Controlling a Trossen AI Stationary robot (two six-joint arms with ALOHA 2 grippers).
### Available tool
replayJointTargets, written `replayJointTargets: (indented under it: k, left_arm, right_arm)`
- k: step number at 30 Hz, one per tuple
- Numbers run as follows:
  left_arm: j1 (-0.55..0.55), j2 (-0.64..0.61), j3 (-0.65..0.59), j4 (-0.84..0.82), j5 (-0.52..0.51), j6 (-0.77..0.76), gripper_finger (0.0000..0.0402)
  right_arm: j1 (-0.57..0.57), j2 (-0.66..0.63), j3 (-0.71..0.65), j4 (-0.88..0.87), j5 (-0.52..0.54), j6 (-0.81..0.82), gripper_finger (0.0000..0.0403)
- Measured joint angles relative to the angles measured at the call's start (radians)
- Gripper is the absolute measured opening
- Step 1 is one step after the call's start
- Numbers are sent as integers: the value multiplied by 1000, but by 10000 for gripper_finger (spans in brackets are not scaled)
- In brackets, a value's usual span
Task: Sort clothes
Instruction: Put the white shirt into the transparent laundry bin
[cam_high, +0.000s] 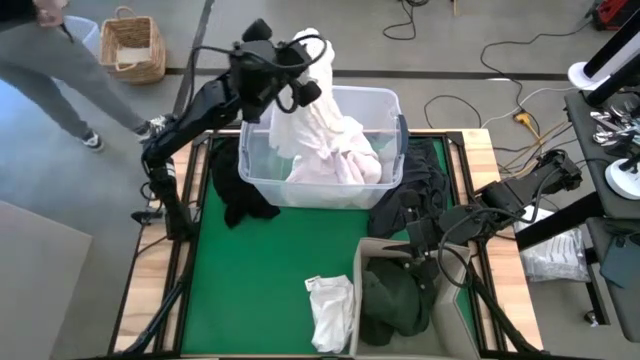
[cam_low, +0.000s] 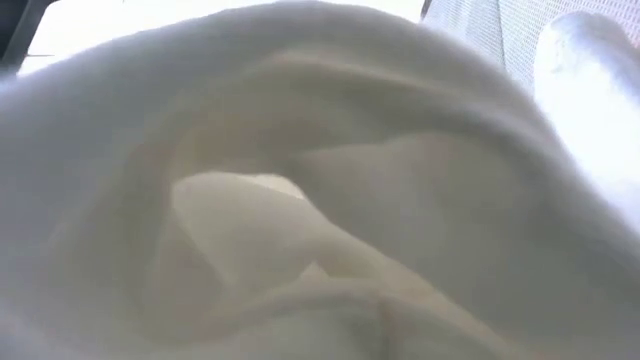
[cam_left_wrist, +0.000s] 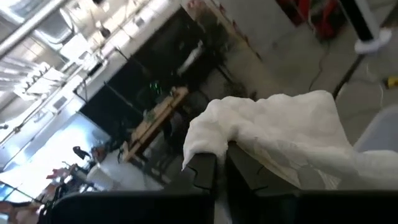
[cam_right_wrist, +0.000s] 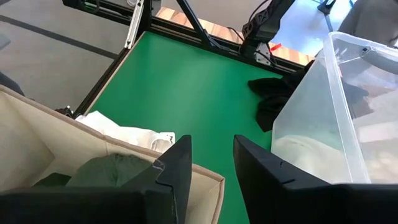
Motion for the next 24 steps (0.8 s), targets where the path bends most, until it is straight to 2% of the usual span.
replayJointTargets:
  k: [7,20,24]
  left_arm:
    - [27,38,0,-200,-68,-86,0]
    - [29,42,-1,-688,-65,-487,0]
    - [30,42,-5,-756,8,-554,0]
  right_arm:
    - [0,0,0,-1,0,0,116]
    - [0,0,-8,0,0,3,127]
    - [0,0,-9,0,-1,3,120]
